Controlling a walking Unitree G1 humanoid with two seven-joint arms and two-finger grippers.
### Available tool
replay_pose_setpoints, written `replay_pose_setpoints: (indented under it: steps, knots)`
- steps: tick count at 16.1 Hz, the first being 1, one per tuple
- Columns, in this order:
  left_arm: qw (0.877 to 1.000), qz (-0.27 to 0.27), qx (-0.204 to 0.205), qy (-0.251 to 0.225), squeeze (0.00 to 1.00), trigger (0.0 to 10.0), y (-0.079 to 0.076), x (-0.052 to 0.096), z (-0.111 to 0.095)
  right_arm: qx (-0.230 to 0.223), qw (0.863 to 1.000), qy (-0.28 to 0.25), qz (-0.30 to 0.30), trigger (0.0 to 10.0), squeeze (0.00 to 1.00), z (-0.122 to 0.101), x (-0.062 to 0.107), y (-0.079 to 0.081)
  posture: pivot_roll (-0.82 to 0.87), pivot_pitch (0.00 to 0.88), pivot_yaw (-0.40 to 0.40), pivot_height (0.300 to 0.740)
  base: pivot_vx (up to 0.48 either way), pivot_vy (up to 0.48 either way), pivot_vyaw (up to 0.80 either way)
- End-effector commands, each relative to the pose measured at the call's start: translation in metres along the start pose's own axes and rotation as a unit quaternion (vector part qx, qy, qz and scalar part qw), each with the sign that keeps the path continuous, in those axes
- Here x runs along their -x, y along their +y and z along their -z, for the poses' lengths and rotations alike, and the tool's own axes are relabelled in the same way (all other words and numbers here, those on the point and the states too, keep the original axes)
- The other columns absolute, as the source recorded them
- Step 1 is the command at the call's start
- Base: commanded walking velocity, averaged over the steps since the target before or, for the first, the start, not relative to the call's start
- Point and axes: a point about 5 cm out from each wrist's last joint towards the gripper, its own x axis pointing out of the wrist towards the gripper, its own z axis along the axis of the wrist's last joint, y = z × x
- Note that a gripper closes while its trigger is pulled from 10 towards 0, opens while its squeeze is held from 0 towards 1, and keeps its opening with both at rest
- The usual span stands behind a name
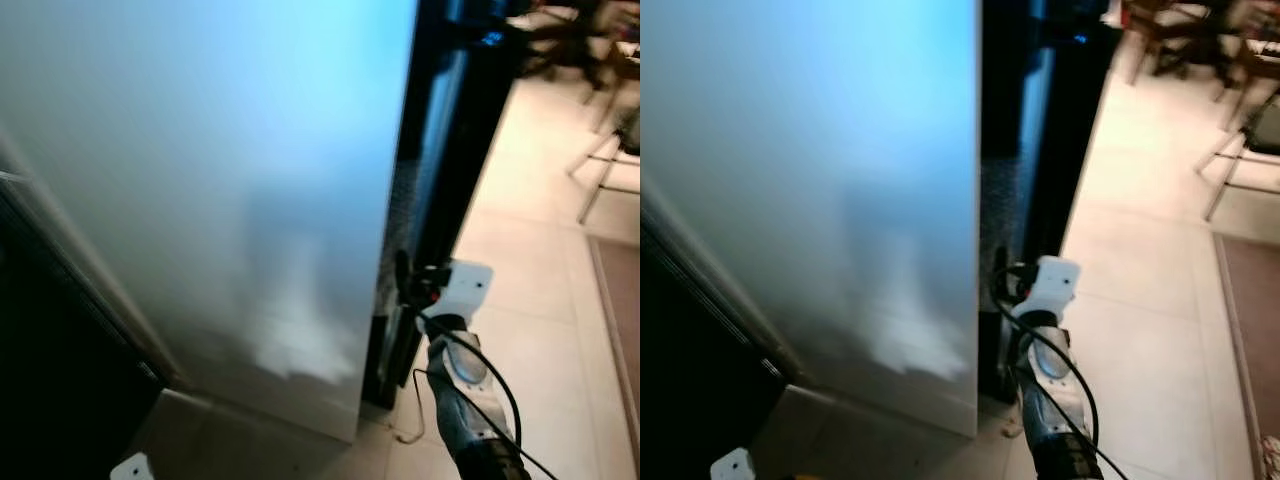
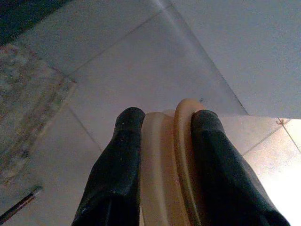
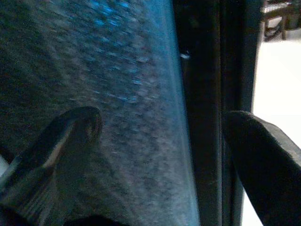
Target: Restocking fridge
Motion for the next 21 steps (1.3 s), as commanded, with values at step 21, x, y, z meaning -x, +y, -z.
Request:
replay_pose_setpoints:
  steps: [21]
  knots:
    - [1.0, 0.003, -0.01, -0.001, 0.0, 10.0, -0.001, 0.0, 0.0, 0.031, 0.999, 0.001, 0.018, 10.0, 0.0, 0.002, 0.003, -0.009, -0.11, 0.0, 0.048, 0.74, 0.111, 0.0, -0.14]
